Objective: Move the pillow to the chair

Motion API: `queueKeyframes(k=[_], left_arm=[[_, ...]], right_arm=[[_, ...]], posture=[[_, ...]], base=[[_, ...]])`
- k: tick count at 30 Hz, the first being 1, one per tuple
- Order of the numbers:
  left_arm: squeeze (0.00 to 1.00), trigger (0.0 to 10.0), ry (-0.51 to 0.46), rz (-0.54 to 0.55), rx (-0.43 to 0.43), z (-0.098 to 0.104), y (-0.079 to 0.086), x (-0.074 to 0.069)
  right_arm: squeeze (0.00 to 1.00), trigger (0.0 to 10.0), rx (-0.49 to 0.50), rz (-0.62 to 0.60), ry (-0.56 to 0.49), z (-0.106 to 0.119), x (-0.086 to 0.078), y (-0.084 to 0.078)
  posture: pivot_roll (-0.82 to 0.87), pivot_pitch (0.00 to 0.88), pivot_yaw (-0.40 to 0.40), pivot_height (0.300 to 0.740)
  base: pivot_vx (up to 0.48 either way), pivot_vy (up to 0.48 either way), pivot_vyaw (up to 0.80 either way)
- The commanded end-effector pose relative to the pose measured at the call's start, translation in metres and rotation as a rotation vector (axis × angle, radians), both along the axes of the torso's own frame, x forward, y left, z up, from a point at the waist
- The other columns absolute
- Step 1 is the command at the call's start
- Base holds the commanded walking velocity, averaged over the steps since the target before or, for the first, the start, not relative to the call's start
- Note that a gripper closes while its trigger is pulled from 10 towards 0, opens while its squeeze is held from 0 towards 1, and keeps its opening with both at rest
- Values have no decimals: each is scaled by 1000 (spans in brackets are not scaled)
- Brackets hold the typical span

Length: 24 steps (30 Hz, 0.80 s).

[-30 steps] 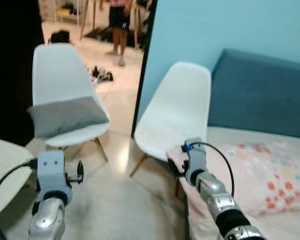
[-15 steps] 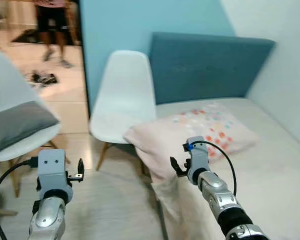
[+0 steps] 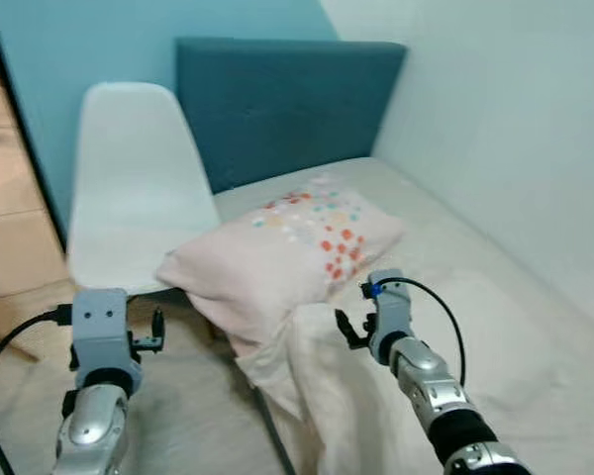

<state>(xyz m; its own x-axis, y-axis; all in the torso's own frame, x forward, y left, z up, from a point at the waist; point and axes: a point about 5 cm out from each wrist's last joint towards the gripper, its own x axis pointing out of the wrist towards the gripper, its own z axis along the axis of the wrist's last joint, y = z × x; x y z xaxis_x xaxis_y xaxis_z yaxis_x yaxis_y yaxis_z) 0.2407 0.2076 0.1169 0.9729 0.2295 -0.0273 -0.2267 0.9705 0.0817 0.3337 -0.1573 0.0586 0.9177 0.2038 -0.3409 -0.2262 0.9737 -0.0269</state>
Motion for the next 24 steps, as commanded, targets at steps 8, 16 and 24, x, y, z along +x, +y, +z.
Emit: queueKeyframes(k=[8,16,24], left_arm=[[0,10000,7,-26,-5,-3,-2,-3],[0,10000,7,-22,4,-2,-1,-3],[0,10000,1,-19,3,-2,0,-3]], right_arm=[[0,10000,5,-2,-10,0,-1,-3],[0,10000,5,-1,-16,1,-1,-3],[0,10000,1,12,-18,1,-1,-2]], posture=[[101,0,-104,740],[101,0,-104,740],[101,0,-103,740]], base=[[0,0,-218],[314,0,0],[323,0,0]])
